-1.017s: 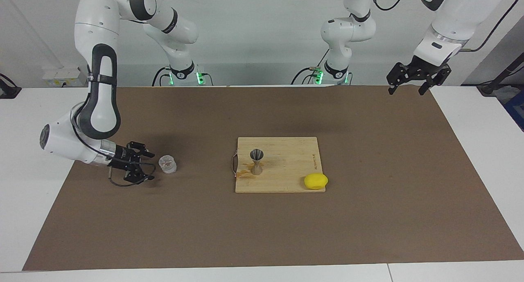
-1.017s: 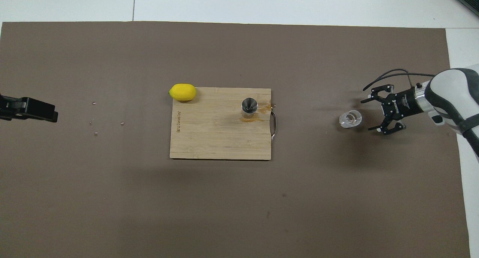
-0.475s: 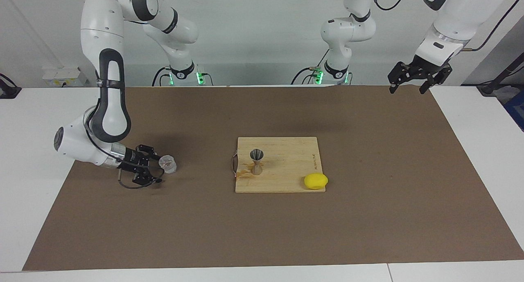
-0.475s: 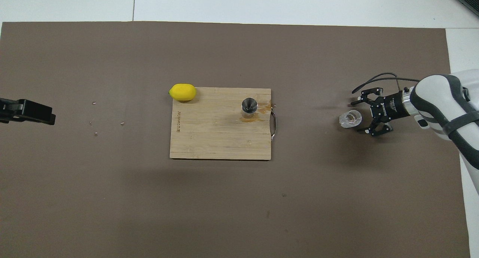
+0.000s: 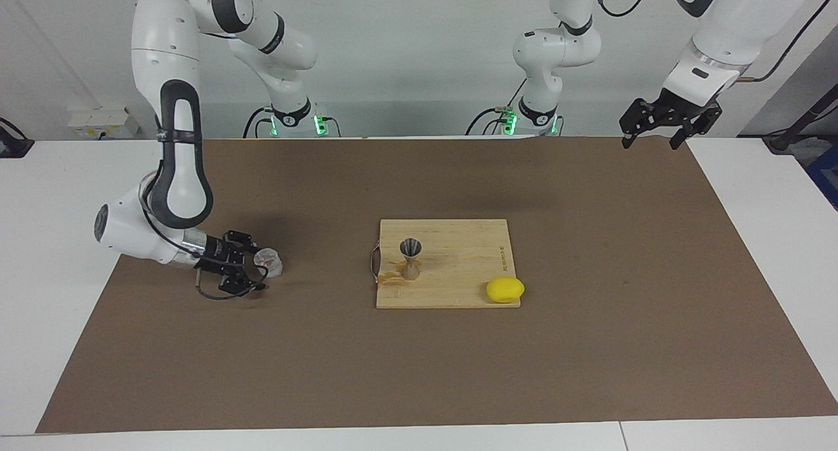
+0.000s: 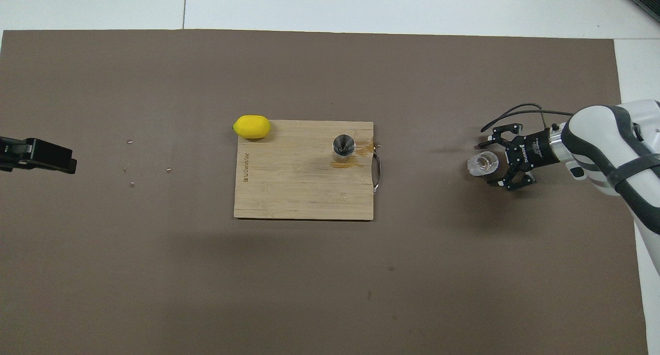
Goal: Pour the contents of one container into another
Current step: 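Lift the glass cup and carry it above the metal cup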
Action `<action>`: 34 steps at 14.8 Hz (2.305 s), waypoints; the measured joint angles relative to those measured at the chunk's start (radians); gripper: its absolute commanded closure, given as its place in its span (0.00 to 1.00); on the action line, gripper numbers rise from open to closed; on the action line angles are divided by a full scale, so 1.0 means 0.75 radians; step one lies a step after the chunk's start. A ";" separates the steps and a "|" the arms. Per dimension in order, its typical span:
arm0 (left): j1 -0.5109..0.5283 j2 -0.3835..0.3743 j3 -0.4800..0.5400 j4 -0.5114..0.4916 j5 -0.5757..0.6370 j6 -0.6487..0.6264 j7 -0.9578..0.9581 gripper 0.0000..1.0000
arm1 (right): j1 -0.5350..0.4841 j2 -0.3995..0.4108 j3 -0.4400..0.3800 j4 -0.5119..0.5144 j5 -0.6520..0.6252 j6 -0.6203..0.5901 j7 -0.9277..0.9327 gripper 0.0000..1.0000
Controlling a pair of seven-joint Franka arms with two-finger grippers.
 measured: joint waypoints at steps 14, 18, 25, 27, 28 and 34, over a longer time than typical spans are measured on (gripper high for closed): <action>0.000 -0.001 0.000 0.000 0.000 -0.001 0.000 0.00 | 0.003 -0.002 0.014 -0.002 0.039 -0.027 -0.001 0.44; 0.000 -0.001 0.000 0.000 0.000 -0.001 0.000 0.00 | 0.003 -0.008 0.016 -0.003 0.040 -0.037 -0.001 1.00; 0.000 -0.001 0.000 0.000 0.000 -0.001 0.000 0.00 | 0.034 -0.041 0.019 0.000 0.040 -0.032 0.005 1.00; 0.000 -0.001 0.000 0.000 0.000 -0.001 0.000 0.00 | 0.071 -0.060 0.020 0.002 0.040 -0.002 0.054 1.00; 0.000 -0.001 0.000 0.000 0.000 -0.001 0.000 0.00 | 0.095 -0.071 0.020 0.003 0.040 0.014 0.096 1.00; 0.000 -0.001 0.000 0.000 0.000 -0.001 0.000 0.00 | 0.275 -0.122 0.021 0.038 0.040 0.106 0.403 1.00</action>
